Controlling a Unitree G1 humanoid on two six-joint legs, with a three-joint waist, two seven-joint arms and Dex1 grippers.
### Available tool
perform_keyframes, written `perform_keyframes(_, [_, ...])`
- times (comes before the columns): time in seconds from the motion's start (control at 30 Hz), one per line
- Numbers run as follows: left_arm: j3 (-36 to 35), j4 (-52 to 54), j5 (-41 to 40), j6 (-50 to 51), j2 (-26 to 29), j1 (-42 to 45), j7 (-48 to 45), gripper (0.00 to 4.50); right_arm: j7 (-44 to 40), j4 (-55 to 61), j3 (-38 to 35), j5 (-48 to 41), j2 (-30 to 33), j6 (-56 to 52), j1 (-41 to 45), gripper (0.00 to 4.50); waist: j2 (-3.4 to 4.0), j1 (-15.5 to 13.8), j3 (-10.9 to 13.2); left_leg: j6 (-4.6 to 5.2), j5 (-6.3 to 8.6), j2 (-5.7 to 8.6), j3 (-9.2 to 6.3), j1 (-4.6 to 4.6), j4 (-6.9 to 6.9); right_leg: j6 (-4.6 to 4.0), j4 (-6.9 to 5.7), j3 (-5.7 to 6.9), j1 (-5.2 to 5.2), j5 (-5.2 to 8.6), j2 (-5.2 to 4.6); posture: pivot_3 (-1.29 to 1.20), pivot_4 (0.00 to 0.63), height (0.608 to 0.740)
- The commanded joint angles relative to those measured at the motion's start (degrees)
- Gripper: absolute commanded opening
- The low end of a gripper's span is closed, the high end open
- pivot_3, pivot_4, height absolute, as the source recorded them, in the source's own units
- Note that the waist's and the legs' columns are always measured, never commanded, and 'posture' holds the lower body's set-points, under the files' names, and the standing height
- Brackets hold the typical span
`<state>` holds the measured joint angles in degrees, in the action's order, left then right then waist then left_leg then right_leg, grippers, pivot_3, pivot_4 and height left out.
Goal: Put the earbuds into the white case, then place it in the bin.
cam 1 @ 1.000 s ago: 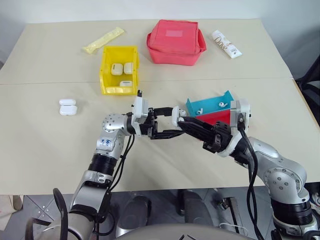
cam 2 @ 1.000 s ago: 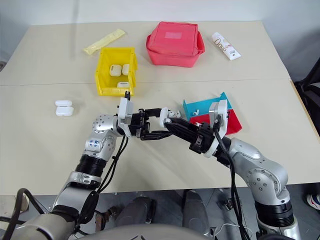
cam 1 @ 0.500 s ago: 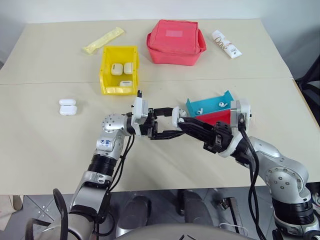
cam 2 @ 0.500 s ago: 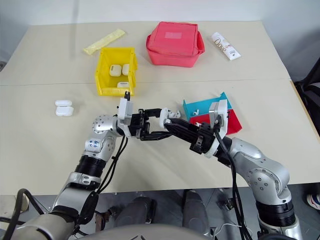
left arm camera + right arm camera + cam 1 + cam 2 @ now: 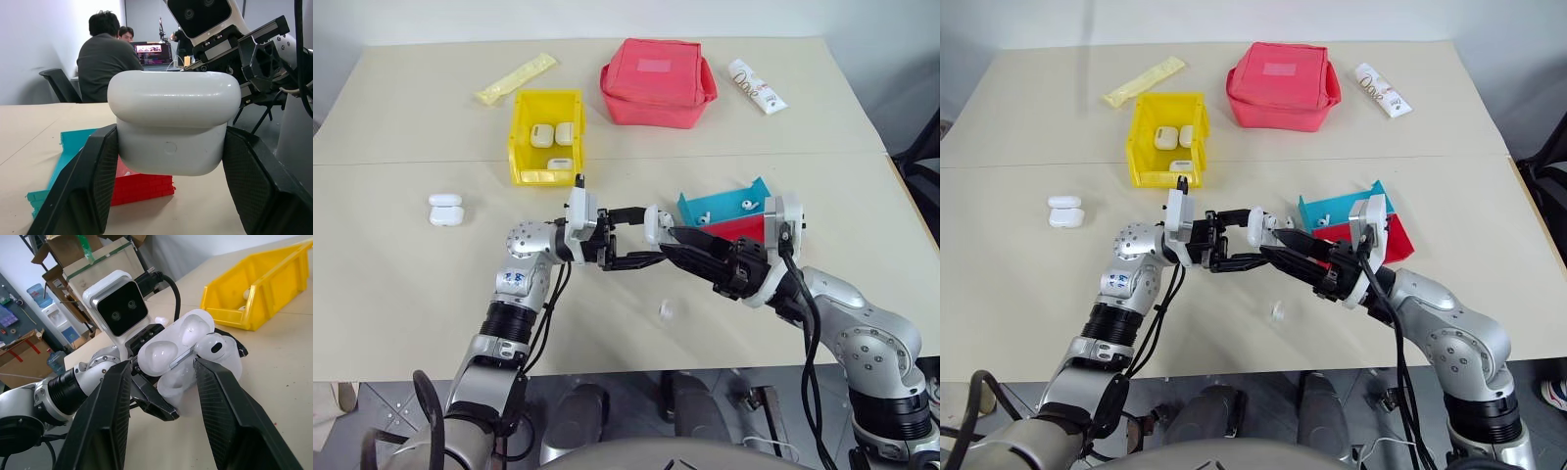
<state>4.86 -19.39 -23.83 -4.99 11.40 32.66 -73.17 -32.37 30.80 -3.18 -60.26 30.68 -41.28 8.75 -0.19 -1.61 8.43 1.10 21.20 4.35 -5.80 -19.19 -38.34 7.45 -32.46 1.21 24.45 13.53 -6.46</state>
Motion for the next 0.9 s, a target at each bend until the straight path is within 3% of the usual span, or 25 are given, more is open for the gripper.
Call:
perform_keyframes(0.03, [-0.4,3.5,-1.5,-1.3,-1.0,0.0,0.2,2.79,1.6,0.1,-0.9,1.0,0.6,-1.0,-0.6,2.11,0.0,0.0,0.0,0.0,0.0,0.0,0.0,0.0,0.0,0.0,0.0,0.0,0.0,0.0,0.0,0.0,0.15,0.74])
perform_keyframes(0.3, [-3.6,-0.4,-0.2,-3.6,1.8,-0.4,3.2,2.79,4.4,3.6,-7.8,-1.0,3.9,-2.0,-3.5,2.11,0.0,0.0,0.0,0.0,0.0,-0.01,0.0,0.0,0.01,0.0,0.0,-0.01,0.0,0.0,0.0,0.0,0.15,0.74])
perform_keyframes(0.67, [-6.1,-5.4,0.6,-7.6,3.8,0.1,4.5,2.79,4.1,4.4,-20.2,-5.1,14.3,-5.8,-8.6,2.11,-0.02,-0.8,0.0,0.04,0.01,0.03,0.02,-0.01,-0.02,0.03,0.04,0.0,-0.04,-0.02,-0.03,0.0,0.15,0.74])
perform_keyframes(0.9, [-6.1,-4.6,0.7,-7.9,3.5,-0.6,5.3,2.79,1.7,1.0,-26.0,1.4,23.4,-7.2,-11.5,2.11,-0.03,-1.4,0.0,0.06,0.01,0.01,0.07,-0.01,-0.06,0.07,0.04,-0.03,-0.05,-0.04,-0.03,0.0,0.15,0.74])
